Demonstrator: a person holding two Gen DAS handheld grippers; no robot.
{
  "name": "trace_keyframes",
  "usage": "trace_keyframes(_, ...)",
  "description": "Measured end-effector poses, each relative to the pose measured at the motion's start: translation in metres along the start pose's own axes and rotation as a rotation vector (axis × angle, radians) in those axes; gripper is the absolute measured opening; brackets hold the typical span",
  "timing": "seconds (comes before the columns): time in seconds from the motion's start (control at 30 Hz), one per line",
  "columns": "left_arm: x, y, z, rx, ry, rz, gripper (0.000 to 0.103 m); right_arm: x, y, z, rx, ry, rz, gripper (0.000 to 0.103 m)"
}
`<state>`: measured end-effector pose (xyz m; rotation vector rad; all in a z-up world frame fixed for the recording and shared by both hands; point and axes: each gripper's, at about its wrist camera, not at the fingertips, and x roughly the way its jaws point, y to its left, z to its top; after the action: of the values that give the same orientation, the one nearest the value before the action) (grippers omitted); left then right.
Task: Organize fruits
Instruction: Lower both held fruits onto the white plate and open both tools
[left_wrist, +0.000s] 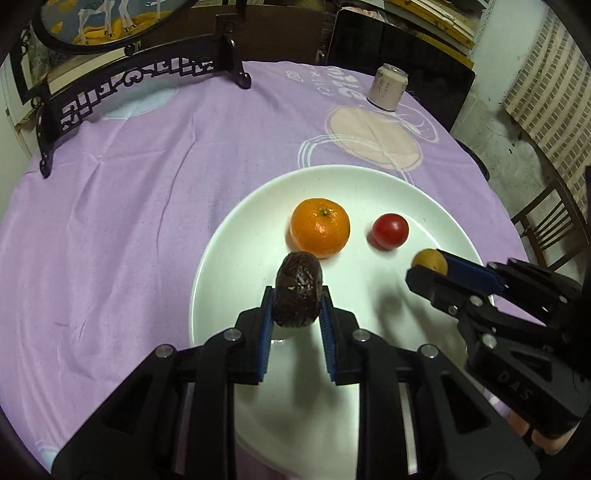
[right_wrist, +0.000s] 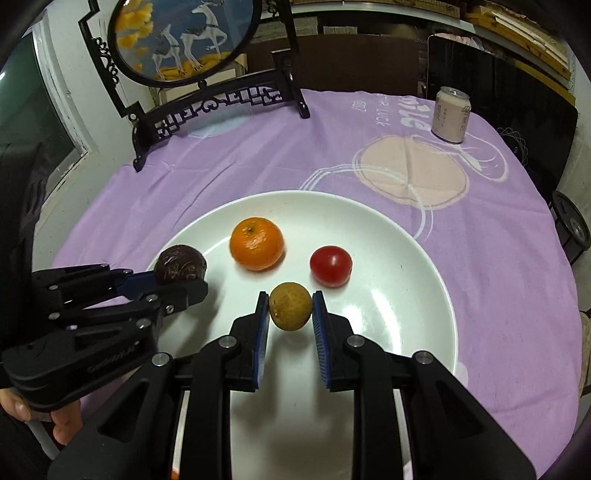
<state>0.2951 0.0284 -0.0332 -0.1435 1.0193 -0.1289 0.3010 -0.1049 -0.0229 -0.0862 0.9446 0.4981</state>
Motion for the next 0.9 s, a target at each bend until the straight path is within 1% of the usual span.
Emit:
trace_keyframes(0.07, 0.004, 0.001, 0.003, 0.005, 0.003, -0.008, 0.024, 0.008, -0.003, 0.001, 0.005, 0.014, -0.009, 0.025)
trace_keyframes(0.1, 0.004, 0.001, 0.003, 0.006, 0.003, -0.008, 0.024, 0.009, -0.003, 0.0, 0.009, 0.018, -0.016, 0.035)
trace_keyframes(0.17, -0.001, 0.0, 0.001, 0.004, -0.012, -0.006, 0.04, 0.009, -0.005, 0.001, 0.02, 0.005, -0.047, 0.053)
trace_keyframes(0.2, -0.009, 0.0, -0.001, 0.004, -0.028, -0.008, 0.054, 0.007, -0.005, 0.001, 0.022, -0.002, -0.056, 0.052)
trace_keyframes(0.27, -0.027, -0.002, -0.007, 0.014, -0.061, 0.002, 0.056, -0.008, -0.006, -0.003, 0.029, -0.002, -0.061, 0.052)
trace_keyframes(0.33, -0.052, -0.006, -0.021, 0.032, -0.091, 0.013, 0.056, -0.034, -0.002, -0.017, 0.023, -0.023, -0.065, 0.053)
trace_keyframes(0.37, -0.069, -0.008, -0.034, 0.043, -0.119, 0.018, 0.059, -0.047, 0.001, -0.027, 0.009, -0.043, -0.07, 0.055)
trace_keyframes(0.4, -0.086, -0.01, -0.05, 0.054, -0.15, 0.026, 0.071, -0.065, 0.007, -0.045, -0.007, -0.073, -0.072, 0.062)
trace_keyframes(0.43, -0.096, -0.012, -0.062, 0.059, -0.171, 0.034, 0.081, -0.076, 0.01, -0.06, -0.011, -0.09, -0.065, 0.065)
trace_keyframes(0.47, -0.109, -0.014, -0.083, 0.061, -0.198, 0.05, 0.081, -0.084, 0.013, -0.075, -0.005, -0.099, -0.055, 0.068)
trace_keyframes(0.5, -0.117, -0.015, -0.097, 0.063, -0.212, 0.058, 0.081, -0.093, 0.015, -0.097, 0.016, -0.099, -0.042, 0.068)
trace_keyframes(0.53, -0.123, -0.017, -0.113, 0.065, -0.22, 0.058, 0.081, -0.097, 0.015, -0.111, 0.033, -0.092, -0.035, 0.068)
trace_keyframes(0.6, -0.132, -0.019, -0.145, 0.059, -0.224, 0.044, 0.081, -0.105, 0.018, -0.135, 0.056, -0.081, -0.026, 0.068)
trace_keyframes(0.67, -0.136, -0.02, -0.169, 0.058, -0.215, 0.042, 0.081, -0.113, 0.023, -0.155, 0.059, -0.075, -0.051, 0.068)
trace_keyframes(0.77, -0.143, -0.02, -0.193, 0.073, -0.206, 0.05, 0.081, -0.125, 0.032, -0.17, 0.049, -0.078, -0.065, 0.068)
trace_keyframes(0.9, -0.153, -0.021, -0.21, 0.071, -0.211, 0.044, 0.081, -0.14, 0.035, -0.182, 0.061, -0.096, -0.073, 0.068)
